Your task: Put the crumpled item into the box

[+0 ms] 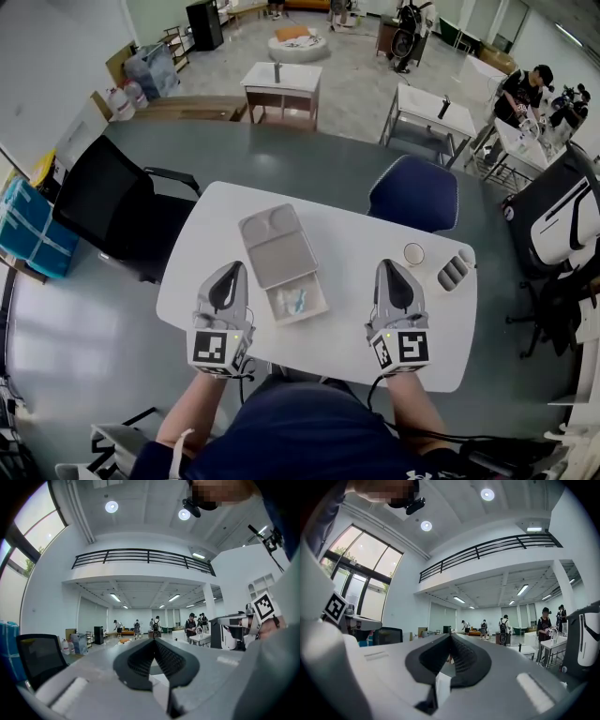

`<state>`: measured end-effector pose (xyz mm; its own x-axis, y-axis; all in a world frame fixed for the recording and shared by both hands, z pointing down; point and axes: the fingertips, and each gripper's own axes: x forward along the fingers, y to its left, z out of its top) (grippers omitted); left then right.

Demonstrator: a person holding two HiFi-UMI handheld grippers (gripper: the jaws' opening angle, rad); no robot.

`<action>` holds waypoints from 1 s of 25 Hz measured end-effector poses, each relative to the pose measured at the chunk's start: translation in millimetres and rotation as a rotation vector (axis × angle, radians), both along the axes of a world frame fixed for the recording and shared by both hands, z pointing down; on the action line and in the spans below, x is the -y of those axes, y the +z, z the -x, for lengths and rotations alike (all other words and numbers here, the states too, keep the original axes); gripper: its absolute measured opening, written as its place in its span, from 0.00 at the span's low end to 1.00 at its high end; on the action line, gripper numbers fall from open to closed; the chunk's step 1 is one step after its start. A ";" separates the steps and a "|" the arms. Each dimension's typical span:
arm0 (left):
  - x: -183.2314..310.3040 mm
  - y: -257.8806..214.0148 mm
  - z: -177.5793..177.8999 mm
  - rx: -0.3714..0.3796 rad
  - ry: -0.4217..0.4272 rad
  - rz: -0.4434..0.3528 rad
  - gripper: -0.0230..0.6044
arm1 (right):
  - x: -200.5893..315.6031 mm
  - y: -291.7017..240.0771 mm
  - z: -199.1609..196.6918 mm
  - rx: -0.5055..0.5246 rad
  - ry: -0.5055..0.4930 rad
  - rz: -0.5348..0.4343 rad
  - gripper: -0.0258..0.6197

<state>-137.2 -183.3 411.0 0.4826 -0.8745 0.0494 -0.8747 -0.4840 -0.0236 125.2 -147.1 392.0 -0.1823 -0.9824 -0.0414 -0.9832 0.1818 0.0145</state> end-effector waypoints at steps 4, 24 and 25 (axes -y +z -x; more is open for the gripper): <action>3.4 -1.7 -1.5 0.017 0.013 -0.019 0.04 | -0.7 -5.2 3.3 0.010 -0.019 -0.023 0.04; 9.2 -30.4 -10.9 0.022 0.031 -0.088 0.04 | -2.8 -29.4 -9.9 0.010 0.002 -0.077 0.04; 9.0 -29.8 -10.7 0.023 0.030 -0.087 0.04 | -2.8 -29.4 -10.0 0.011 0.003 -0.078 0.04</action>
<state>-126.4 -192.3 381.3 0.5085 -0.8609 -0.0150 -0.8584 -0.5056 -0.0865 135.1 -144.3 362.6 -0.1789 -0.9766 -0.1194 -0.9839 0.1781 0.0175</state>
